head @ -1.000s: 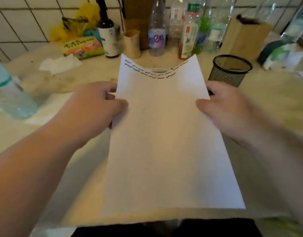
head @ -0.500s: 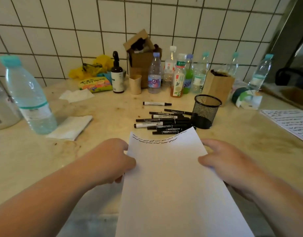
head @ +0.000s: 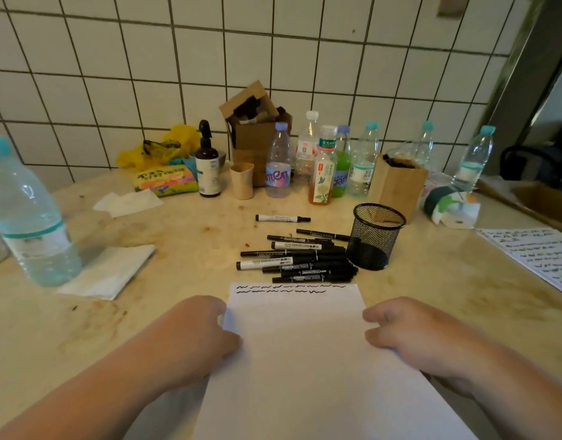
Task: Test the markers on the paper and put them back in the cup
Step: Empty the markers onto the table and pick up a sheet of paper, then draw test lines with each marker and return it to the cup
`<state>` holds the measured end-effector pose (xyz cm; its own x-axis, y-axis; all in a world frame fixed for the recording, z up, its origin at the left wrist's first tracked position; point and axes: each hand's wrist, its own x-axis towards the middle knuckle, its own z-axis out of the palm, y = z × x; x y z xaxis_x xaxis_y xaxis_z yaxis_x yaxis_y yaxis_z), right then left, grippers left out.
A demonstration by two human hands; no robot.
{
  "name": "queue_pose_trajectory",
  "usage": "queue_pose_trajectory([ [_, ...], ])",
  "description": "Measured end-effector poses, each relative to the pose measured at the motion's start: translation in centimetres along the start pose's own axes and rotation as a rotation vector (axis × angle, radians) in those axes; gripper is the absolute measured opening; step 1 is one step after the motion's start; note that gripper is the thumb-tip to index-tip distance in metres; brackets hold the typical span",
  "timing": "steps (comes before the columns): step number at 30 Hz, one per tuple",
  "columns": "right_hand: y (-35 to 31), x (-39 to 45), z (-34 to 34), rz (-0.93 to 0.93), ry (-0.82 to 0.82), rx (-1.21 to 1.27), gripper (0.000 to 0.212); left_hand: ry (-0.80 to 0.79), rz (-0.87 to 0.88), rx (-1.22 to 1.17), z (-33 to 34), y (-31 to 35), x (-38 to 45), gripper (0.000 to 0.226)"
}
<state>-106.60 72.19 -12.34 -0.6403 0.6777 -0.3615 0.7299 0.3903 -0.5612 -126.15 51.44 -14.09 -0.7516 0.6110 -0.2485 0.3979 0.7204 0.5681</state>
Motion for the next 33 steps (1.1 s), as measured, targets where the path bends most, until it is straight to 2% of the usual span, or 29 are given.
queue_pose_trajectory([
  [6,0.1,2.4,0.0,-0.070,0.007,-0.015,0.050,0.014,0.036,0.067,0.2,0.3,0.7,0.024],
  [11,0.1,3.8,-0.4,-0.123,0.026,-0.071,0.056,0.009,0.112,0.202,0.3,1.1,1.2,0.037],
  [14,0.0,3.7,-0.9,-0.114,0.007,-0.256,0.058,-0.014,0.191,0.374,-0.4,2.0,1.0,0.041],
  [17,-0.9,3.1,-1.3,-0.110,0.063,-0.495,0.055,0.048,0.270,0.530,-1.6,2.7,2.2,0.047],
  [19,-1.9,3.0,-1.1,-0.160,0.158,-0.635,0.046,0.101,0.282,0.506,-2.5,3.2,3.9,0.043],
  [22,-3.1,4.8,0.2,-0.317,0.268,-0.562,0.034,0.189,0.297,0.418,-3.1,3.8,6.2,0.026],
  [24,-3.6,6.4,1.4,-0.422,0.327,-0.526,0.034,0.234,0.299,0.357,-3.0,3.1,7.0,0.016],
  [26,-3.8,7.8,2.4,-0.484,0.377,-0.535,0.035,0.189,0.339,0.319,-2.4,1.7,7.6,0.025],
  [30,-3.9,9.7,3.0,-0.512,0.451,-0.545,0.024,-0.017,0.423,0.411,-1.7,-0.4,8.0,0.059],
  [32,-4.0,10.2,2.8,-0.545,0.478,-0.549,0.011,-0.021,0.457,0.416,-1.5,-0.5,8.0,0.066],
  [33,-4.1,10.3,2.6,-0.565,0.476,-0.553,0.011,-0.007,0.472,0.414,-1.4,-0.5,8.1,0.068],
])
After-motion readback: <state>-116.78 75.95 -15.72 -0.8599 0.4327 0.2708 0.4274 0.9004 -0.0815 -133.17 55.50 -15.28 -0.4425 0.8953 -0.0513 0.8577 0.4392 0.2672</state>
